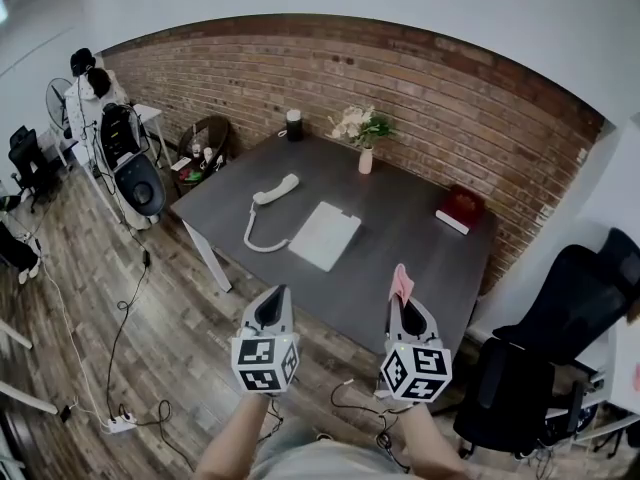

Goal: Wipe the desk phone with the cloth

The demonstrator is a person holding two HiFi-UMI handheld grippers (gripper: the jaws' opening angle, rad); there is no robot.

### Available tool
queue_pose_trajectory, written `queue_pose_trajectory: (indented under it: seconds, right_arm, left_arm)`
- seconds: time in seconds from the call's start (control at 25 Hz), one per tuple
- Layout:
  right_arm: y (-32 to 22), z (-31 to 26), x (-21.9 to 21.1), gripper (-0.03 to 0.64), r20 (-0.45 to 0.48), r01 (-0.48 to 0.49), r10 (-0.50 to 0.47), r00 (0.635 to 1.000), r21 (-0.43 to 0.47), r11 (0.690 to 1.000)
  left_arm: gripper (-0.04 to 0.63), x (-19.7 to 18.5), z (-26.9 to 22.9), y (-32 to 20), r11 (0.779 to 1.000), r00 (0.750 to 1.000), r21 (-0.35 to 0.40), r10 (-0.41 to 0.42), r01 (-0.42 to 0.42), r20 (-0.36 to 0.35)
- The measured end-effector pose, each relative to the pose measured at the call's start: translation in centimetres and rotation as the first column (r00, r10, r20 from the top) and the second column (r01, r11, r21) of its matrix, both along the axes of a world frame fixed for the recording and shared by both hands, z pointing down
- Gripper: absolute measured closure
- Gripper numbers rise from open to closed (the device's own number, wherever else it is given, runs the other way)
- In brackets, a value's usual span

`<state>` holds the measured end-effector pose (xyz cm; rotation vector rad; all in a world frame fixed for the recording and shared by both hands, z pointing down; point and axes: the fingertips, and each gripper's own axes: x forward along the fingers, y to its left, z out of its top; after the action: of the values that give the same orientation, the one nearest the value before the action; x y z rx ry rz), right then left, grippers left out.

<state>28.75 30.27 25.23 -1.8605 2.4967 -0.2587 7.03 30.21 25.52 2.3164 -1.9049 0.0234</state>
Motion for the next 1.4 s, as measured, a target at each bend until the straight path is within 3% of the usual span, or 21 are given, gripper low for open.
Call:
queue_pose_trajectory:
  seconds: [0.32,0.68,1.4]
  right_arm:
    - [-4.2,3.0,-0.9,0.595,-0.001,-0.026,0.026,1.000,-0.051,0.998]
    - [-12.1,1.4,-6.2,0.595,-0.020,-0.096,0.095,0.995,-0.043,0.994]
    - [-25.9,0.0,-13.1,0.595,-0.037,-0.285,0.284,0.958,-0.025,0.958]
  left_arm:
    - [0.592,-0.6,1.9,-5.4,0.999,0.999,-0.010,0.043,-0.043,0.001]
    - [0.592,-5.7,0.5,-15.7,0.993,0.993,-0.004,0.120,-0.121,-0.009]
    - [0.592,-12.6,-0.4,-33.2,0.950,0.950,0.007,0.312,-0.312,0.011]
